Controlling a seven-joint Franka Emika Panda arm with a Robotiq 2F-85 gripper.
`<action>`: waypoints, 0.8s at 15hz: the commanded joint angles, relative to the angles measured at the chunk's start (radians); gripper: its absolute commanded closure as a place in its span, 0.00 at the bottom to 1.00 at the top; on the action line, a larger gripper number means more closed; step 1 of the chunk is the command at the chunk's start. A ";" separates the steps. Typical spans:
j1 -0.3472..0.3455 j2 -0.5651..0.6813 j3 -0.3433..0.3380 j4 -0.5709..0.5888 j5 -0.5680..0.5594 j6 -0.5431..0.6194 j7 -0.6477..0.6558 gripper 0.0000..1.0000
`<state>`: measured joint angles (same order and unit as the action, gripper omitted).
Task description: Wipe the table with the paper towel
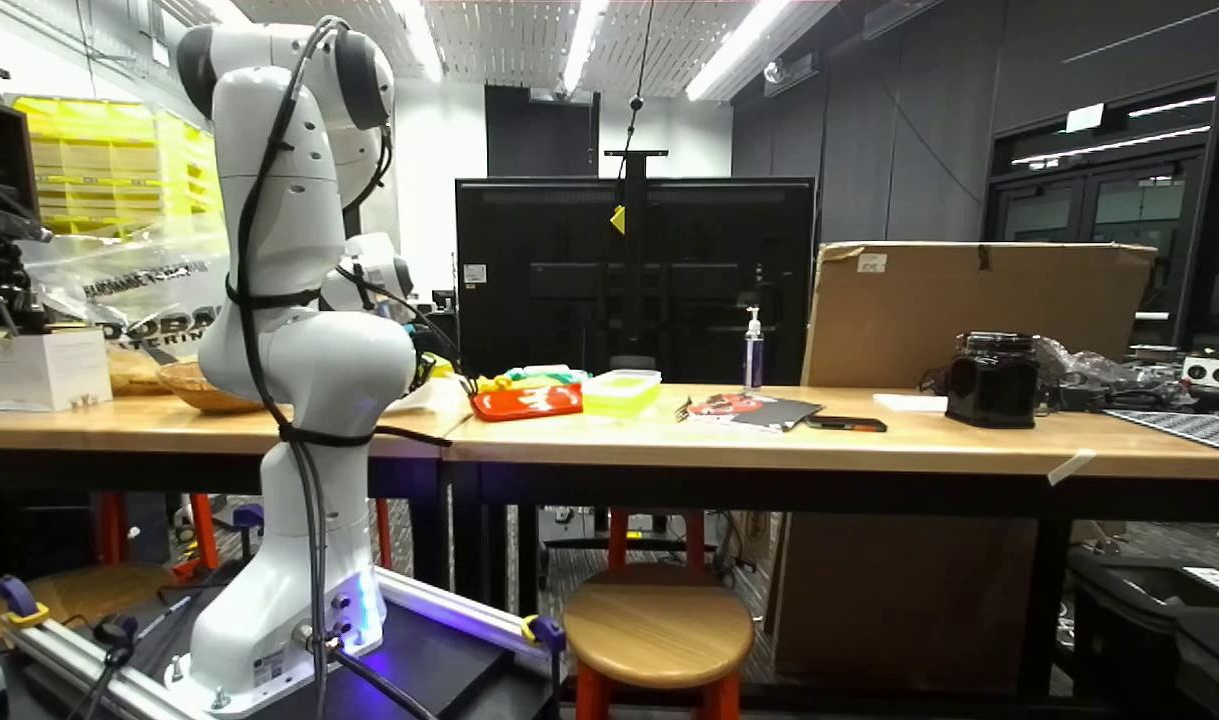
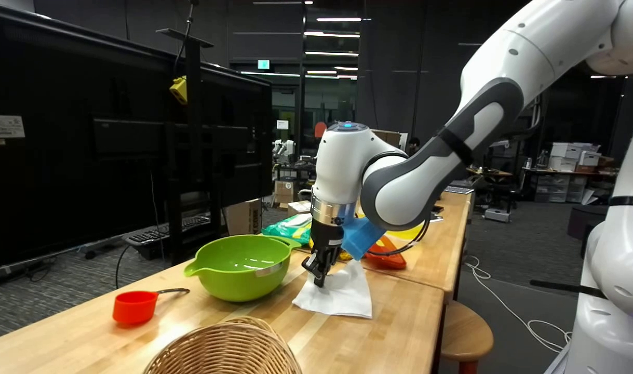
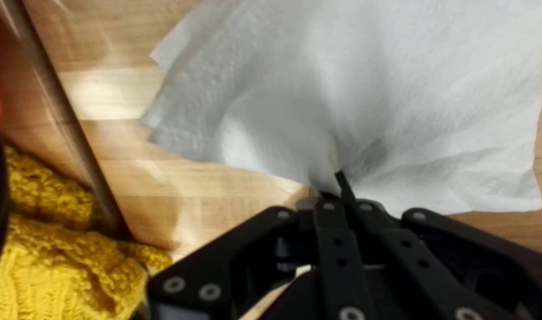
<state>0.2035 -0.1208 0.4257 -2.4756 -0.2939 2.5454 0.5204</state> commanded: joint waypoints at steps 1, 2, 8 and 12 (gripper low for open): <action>0.002 0.005 -0.041 -0.062 0.007 0.012 0.025 1.00; -0.001 -0.005 -0.050 -0.076 0.012 0.019 0.032 1.00; -0.027 -0.102 -0.093 -0.190 0.051 0.074 0.121 1.00; -0.050 -0.160 -0.094 -0.258 0.070 0.120 0.168 1.00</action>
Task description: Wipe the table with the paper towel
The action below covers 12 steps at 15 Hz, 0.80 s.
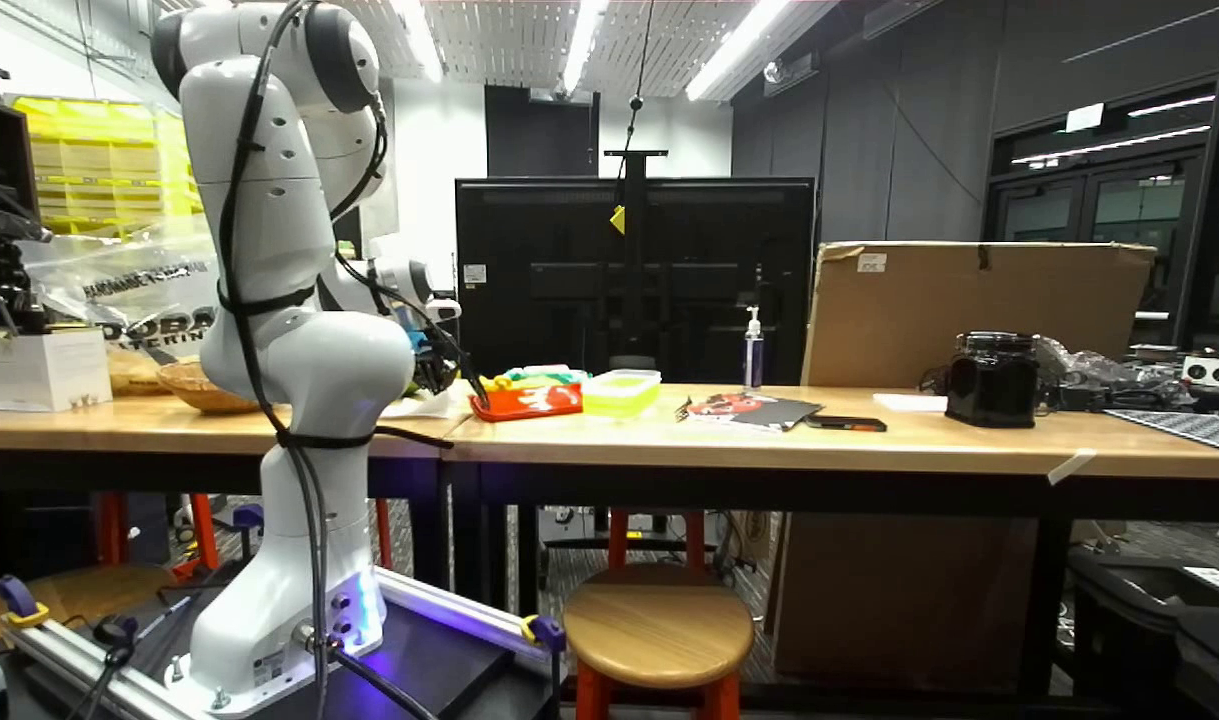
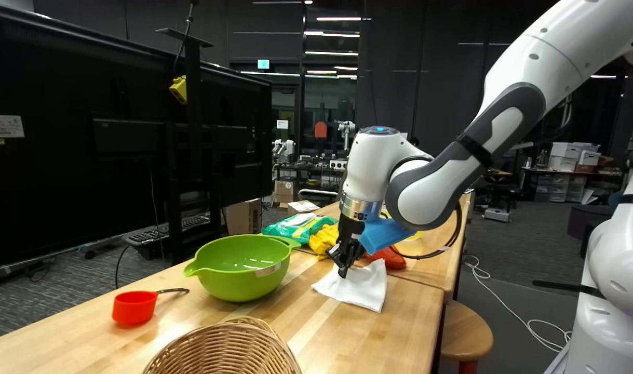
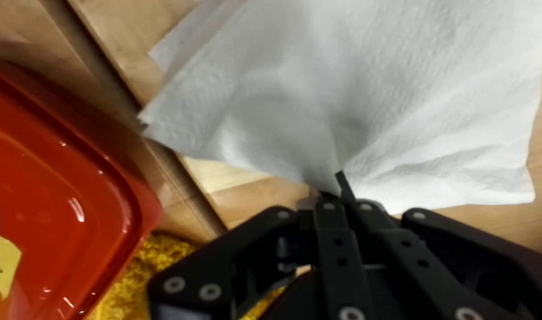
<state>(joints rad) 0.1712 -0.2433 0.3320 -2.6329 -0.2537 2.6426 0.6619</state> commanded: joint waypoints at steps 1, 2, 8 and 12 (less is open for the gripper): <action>-0.027 -0.045 0.002 -0.115 0.031 0.037 0.035 1.00; -0.030 -0.054 0.007 -0.121 0.037 0.040 0.042 1.00; -0.046 -0.072 0.030 -0.130 0.031 0.054 0.051 1.00; -0.054 -0.067 0.047 -0.113 0.019 0.045 0.047 1.00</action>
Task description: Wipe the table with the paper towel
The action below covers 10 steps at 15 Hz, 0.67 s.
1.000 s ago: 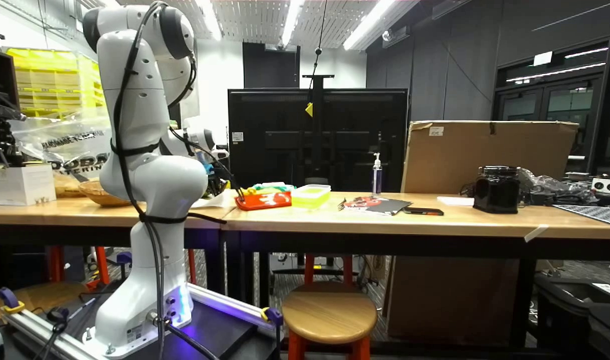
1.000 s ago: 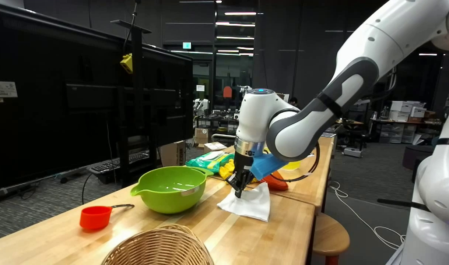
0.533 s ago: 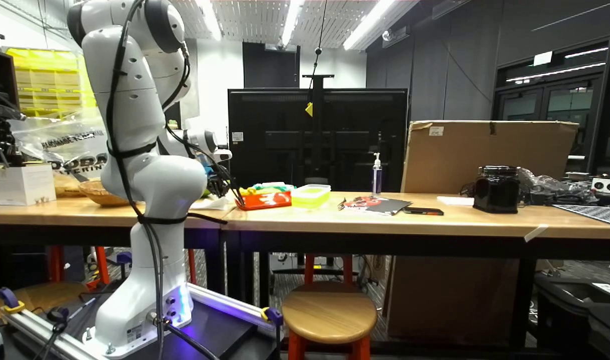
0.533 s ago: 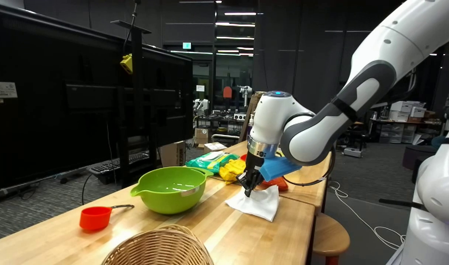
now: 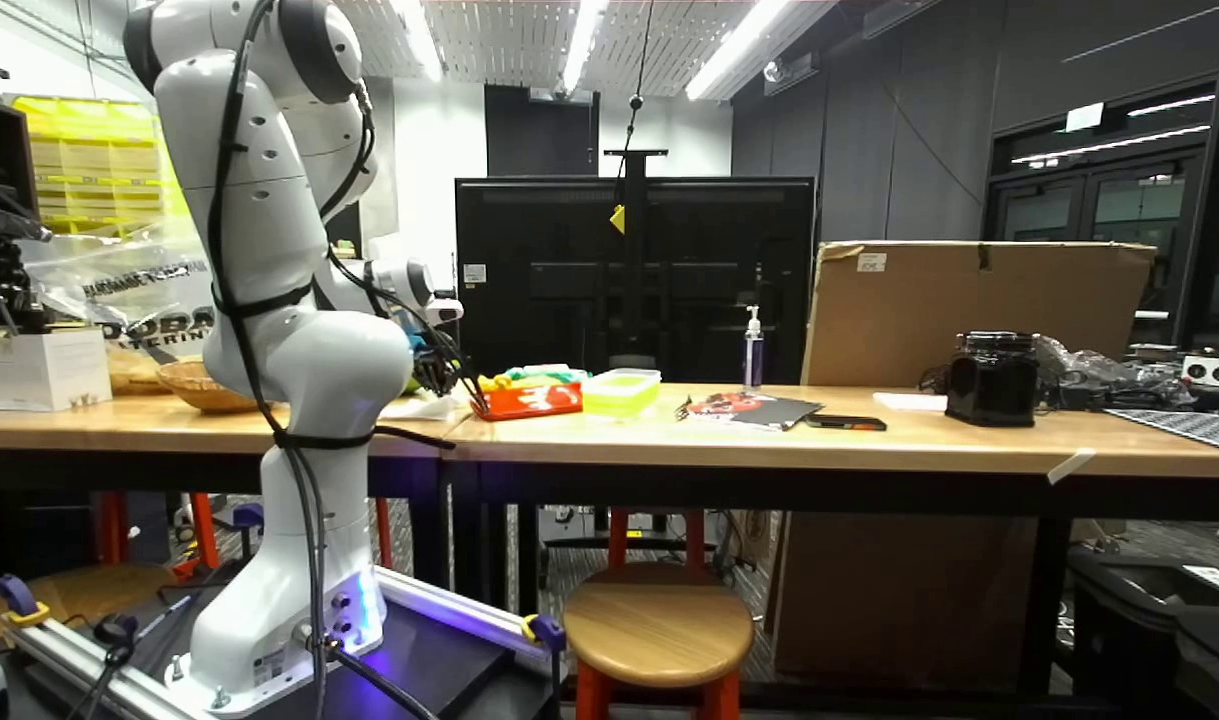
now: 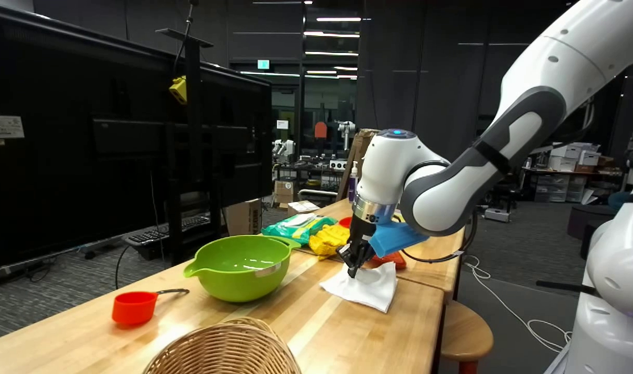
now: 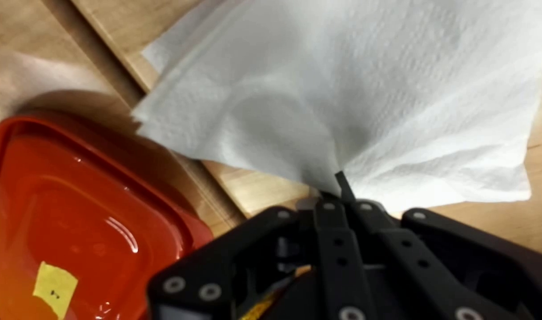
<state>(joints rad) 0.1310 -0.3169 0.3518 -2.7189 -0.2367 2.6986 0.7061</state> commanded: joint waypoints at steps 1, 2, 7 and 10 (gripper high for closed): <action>-0.015 0.006 0.032 -0.023 0.000 -0.016 0.002 1.00; -0.019 0.006 0.036 -0.020 -0.005 -0.019 0.003 1.00; -0.028 0.000 0.059 -0.008 -0.014 -0.053 0.014 0.74; -0.027 -0.007 0.070 0.001 -0.021 -0.080 0.018 0.57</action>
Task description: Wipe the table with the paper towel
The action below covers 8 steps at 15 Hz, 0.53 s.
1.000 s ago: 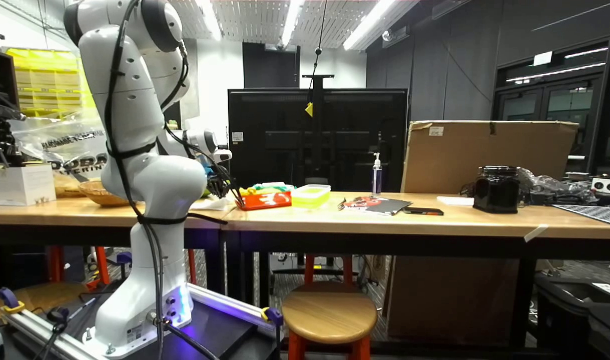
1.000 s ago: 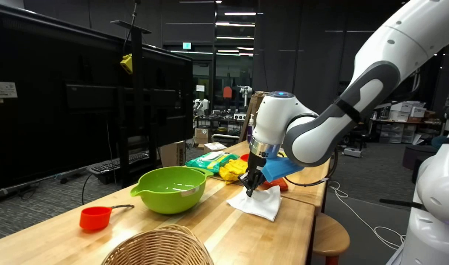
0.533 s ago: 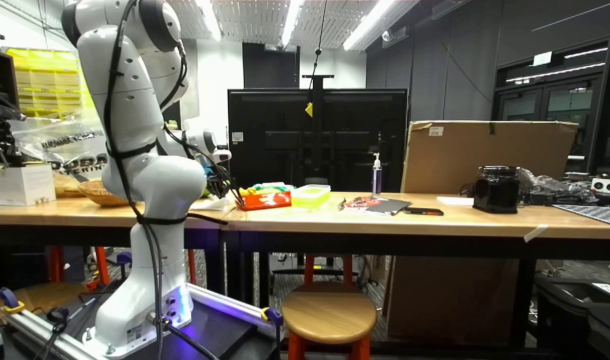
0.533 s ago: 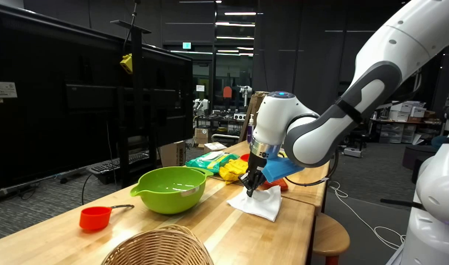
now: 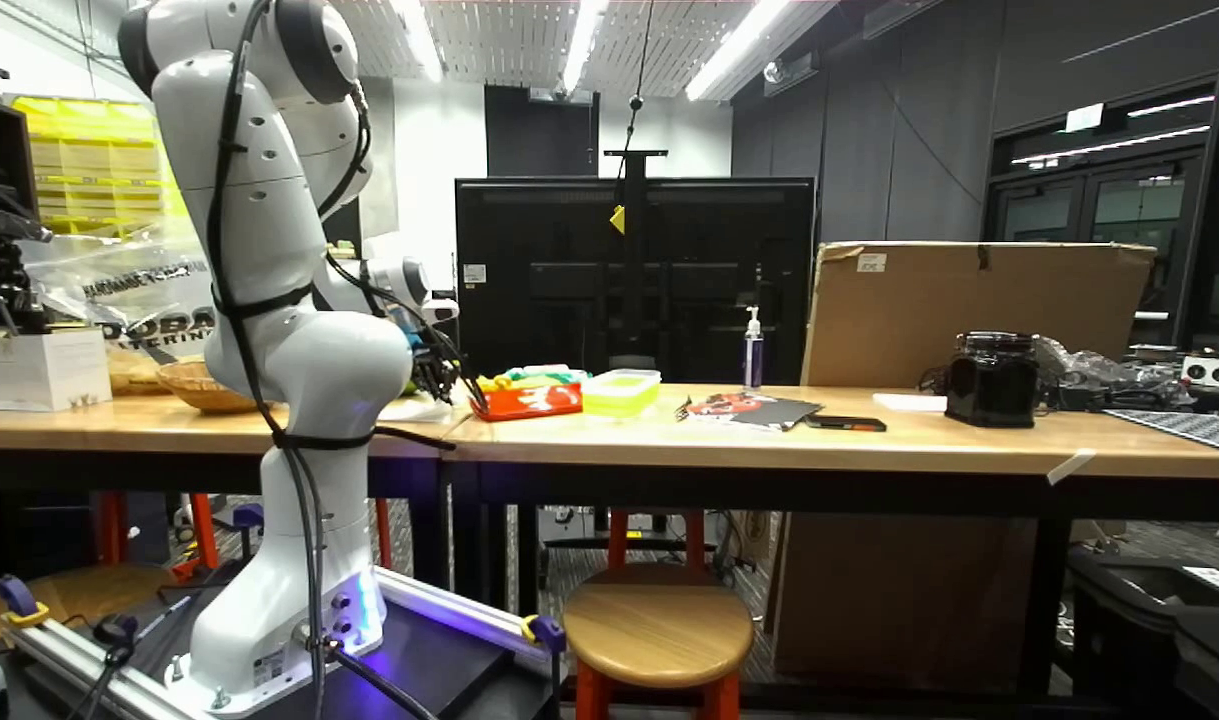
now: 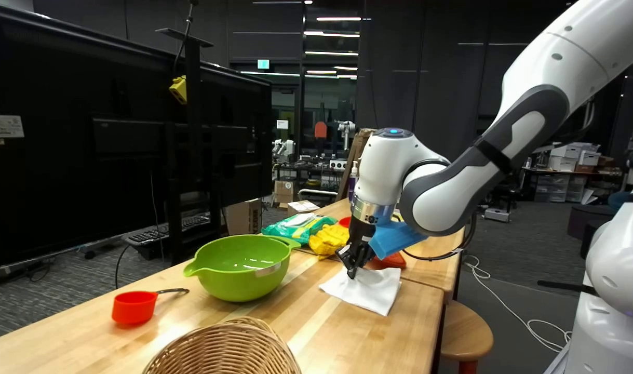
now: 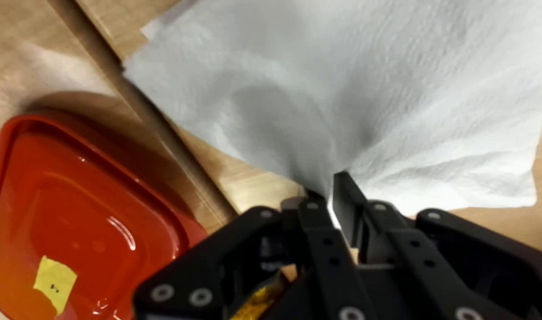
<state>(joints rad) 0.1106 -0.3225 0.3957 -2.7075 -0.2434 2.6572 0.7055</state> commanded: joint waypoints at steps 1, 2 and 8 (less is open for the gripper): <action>-0.008 -0.003 0.029 -0.008 -0.021 -0.048 0.021 0.51; -0.006 -0.009 0.031 -0.003 -0.023 -0.062 0.021 0.45; -0.002 -0.049 0.078 0.026 -0.093 -0.156 0.060 0.04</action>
<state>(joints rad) 0.1100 -0.3348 0.4369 -2.6918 -0.2901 2.5670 0.7231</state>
